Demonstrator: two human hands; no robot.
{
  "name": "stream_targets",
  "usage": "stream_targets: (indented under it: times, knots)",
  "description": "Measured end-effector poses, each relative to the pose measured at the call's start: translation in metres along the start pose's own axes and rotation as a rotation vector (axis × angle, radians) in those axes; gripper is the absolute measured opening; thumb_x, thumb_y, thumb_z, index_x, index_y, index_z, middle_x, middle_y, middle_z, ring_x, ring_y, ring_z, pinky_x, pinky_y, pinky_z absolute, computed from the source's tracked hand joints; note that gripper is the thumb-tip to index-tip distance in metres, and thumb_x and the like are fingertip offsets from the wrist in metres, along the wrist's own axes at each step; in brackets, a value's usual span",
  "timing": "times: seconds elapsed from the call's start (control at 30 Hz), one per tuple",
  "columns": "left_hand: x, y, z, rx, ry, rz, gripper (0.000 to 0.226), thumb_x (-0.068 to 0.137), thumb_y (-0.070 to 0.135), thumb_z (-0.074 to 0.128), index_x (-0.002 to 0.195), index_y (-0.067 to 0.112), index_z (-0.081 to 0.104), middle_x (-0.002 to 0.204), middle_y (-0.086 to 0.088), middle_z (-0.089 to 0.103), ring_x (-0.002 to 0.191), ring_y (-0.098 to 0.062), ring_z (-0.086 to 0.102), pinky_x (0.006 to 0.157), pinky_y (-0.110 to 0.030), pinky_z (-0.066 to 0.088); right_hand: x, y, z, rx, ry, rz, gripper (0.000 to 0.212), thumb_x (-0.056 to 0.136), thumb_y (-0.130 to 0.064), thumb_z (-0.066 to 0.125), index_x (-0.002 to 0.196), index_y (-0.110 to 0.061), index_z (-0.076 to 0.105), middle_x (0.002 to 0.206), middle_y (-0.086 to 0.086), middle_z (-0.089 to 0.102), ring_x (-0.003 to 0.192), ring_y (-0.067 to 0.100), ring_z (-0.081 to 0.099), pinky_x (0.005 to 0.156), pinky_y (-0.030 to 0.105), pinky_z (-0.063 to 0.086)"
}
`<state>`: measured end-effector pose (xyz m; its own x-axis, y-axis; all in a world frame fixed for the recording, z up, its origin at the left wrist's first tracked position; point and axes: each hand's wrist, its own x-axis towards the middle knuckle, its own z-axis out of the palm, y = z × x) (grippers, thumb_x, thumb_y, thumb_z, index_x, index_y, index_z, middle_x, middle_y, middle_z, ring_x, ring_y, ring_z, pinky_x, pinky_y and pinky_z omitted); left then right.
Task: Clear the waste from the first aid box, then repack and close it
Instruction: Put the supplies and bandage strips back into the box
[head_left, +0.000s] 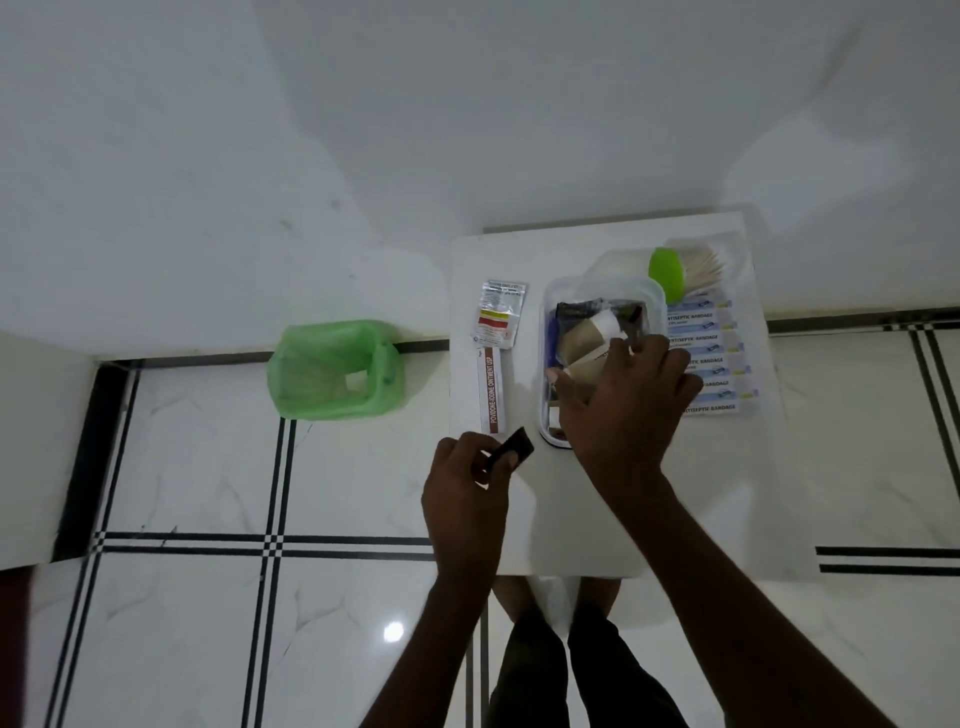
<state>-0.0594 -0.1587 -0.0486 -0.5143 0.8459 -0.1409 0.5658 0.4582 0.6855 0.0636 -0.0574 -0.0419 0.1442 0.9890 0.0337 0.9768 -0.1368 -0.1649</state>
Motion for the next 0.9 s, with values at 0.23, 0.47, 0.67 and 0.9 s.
stream_targets:
  times: [0.23,0.47,0.67,0.9]
  knots:
    - [0.04,0.041,-0.011,-0.189,0.161,0.124,0.01,0.087,0.013,0.071,0.096,0.015,0.071,0.089,0.001,0.068,0.076,0.004,0.059,0.068,-0.005,0.044,-0.012,0.021,0.002,-0.071,-0.037,-0.209,0.048,0.086,-0.039,0.048,0.116,-0.004,0.059,0.111,0.018,0.057,0.096,0.034,0.046,0.08,0.042,0.035]
    - [0.101,0.096,0.019,0.093,-0.031,0.408,0.025,0.089,0.014,0.063,0.113,0.02,0.068,0.094,-0.003,0.074,0.081,-0.021,0.068,0.07,-0.035,0.054,-0.002,0.03,0.005,0.059,0.001,-0.396,0.031,0.08,-0.021,0.066,0.11,-0.017,0.068,0.111,0.012,0.069,0.108,0.038,0.053,0.087,0.045,0.04]
    - [0.136,0.113,0.035,0.422,-0.141,0.68,0.012,0.088,0.006,0.062,0.098,0.007,0.069,0.086,-0.013,0.07,0.083,-0.028,0.061,0.062,-0.034,0.043,0.009,0.029,-0.005,0.155,-0.046,-0.411,0.034,0.065,-0.011,0.076,0.099,-0.016,0.073,0.099,0.011,0.073,0.1,0.04,0.059,0.08,0.045,0.046]
    - [0.147,0.124,0.056,0.724,-0.321,0.994,0.009,0.08,0.004,0.069,0.087,0.002,0.073,0.086,-0.015,0.067,0.088,-0.031,0.059,0.063,-0.035,0.045,0.017,0.044,-0.004,0.161,-0.037,-0.407,0.043,0.062,-0.008,0.081,0.104,-0.013,0.072,0.108,0.011,0.072,0.109,0.039,0.056,0.09,0.047,0.043]
